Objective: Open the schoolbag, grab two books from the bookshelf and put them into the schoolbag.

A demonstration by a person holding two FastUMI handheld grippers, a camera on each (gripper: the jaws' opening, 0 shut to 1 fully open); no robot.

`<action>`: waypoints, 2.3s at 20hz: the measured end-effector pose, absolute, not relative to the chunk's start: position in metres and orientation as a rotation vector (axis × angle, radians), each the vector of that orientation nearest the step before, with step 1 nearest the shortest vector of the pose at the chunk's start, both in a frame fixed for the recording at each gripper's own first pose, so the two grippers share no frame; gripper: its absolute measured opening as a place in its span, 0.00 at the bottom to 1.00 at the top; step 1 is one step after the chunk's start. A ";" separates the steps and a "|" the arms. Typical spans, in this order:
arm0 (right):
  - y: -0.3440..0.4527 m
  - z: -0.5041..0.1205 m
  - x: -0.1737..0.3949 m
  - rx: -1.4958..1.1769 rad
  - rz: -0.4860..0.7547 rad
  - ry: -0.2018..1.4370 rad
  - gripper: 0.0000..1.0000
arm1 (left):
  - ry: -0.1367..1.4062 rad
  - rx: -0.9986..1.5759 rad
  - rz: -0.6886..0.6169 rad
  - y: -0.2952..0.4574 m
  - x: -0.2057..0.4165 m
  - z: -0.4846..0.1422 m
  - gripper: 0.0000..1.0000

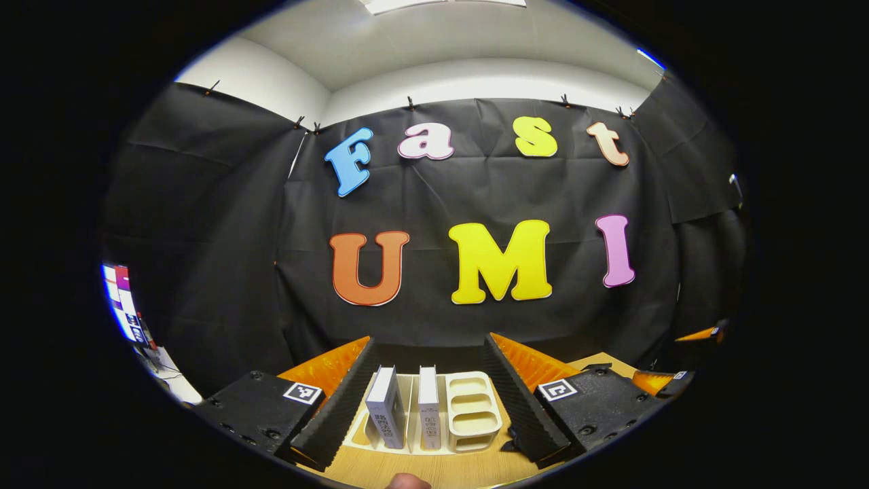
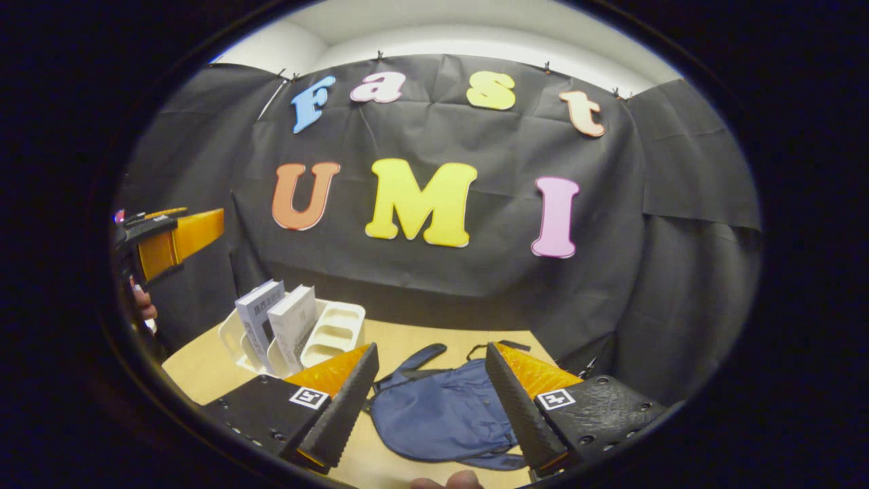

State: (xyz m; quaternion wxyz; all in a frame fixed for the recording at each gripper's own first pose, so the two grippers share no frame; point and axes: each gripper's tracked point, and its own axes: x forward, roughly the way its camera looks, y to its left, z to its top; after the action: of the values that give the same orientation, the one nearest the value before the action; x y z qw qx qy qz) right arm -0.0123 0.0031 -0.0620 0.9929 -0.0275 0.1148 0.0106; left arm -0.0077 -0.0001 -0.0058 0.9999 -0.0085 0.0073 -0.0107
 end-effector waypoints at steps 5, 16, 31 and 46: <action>0.013 -0.118 -0.009 -0.137 0.050 0.404 0.98 | 0.032 0.001 -0.020 0.005 -0.013 -0.016 0.99; 0.045 -0.249 0.002 -0.305 0.120 0.805 0.99 | 0.090 0.010 0.011 0.026 -0.028 -0.039 1.00; 0.052 -0.348 0.048 -0.465 0.028 0.992 0.96 | 0.163 0.010 0.094 0.049 -0.034 -0.063 1.00; 0.035 -0.360 0.067 -0.377 -0.044 1.062 0.49 | 0.204 -0.049 0.115 0.054 -0.030 -0.078 1.00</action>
State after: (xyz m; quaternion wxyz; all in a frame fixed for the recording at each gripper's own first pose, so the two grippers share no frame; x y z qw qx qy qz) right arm 0.0668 0.0350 -0.3603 0.8451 -0.1789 0.5034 -0.0209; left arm -0.0296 0.0543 -0.0780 0.9928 -0.0245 0.1020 0.0574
